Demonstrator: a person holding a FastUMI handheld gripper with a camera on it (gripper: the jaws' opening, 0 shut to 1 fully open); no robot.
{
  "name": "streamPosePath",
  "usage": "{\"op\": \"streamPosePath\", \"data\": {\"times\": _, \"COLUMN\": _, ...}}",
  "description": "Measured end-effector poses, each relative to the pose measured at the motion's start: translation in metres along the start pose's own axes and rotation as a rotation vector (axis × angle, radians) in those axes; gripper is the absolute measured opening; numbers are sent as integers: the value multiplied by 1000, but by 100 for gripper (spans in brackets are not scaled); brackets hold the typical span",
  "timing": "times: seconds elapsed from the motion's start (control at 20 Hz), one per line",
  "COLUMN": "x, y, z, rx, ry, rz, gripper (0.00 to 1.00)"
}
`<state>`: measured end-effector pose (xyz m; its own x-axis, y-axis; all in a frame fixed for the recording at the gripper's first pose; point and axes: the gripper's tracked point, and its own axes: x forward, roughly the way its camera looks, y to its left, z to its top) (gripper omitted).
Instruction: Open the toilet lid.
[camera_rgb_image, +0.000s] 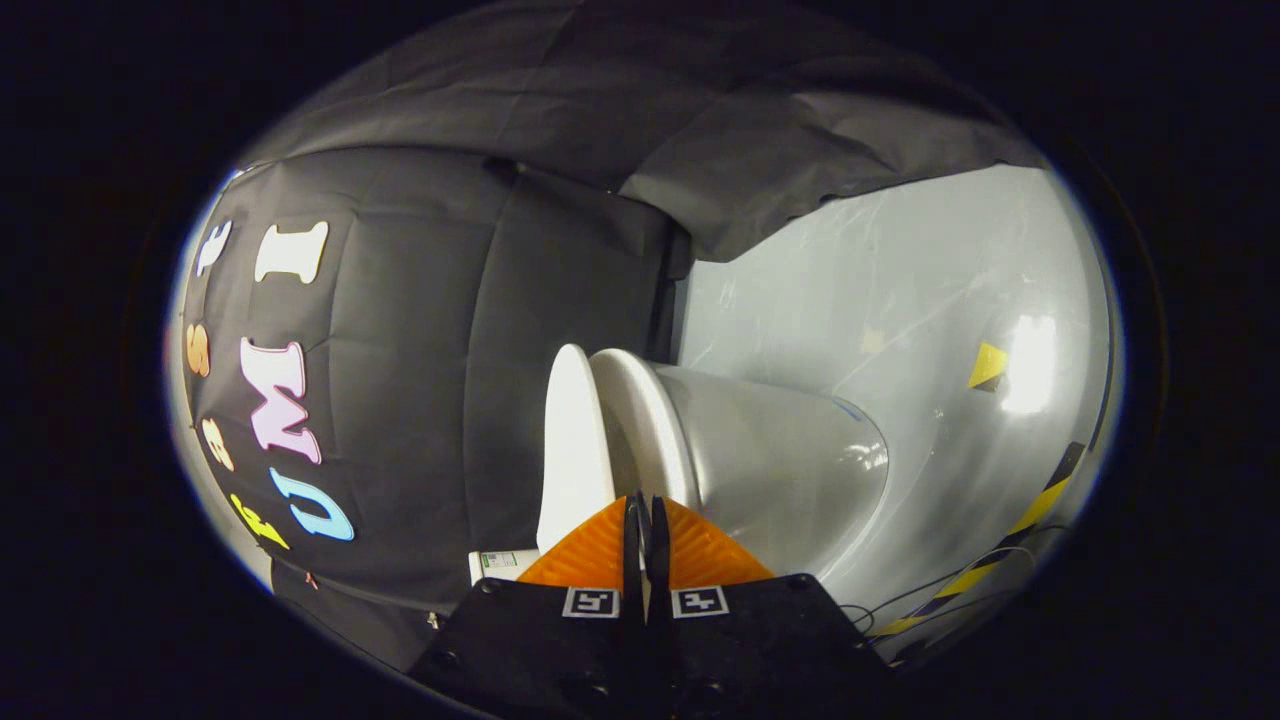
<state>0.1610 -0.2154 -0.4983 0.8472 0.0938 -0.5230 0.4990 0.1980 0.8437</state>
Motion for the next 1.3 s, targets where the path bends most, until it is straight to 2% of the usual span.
{"op": "streamPosePath", "data": {"times": 0.6, "x": -58, "y": 128, "z": -23, "rx": -266, "ry": -80, "rz": 43, "gripper": 5}}
{"op": "streamPosePath", "data": {"times": 1.0, "x": -94, "y": 231, "z": -85, "rx": -510, "ry": -138, "rz": 103, "gripper": 5}}
{"op": "streamPosePath", "data": {"times": 1.3, "x": -108, "y": 280, "z": -131, "rx": -675, "ry": -180, "rz": 104, "gripper": 5}}
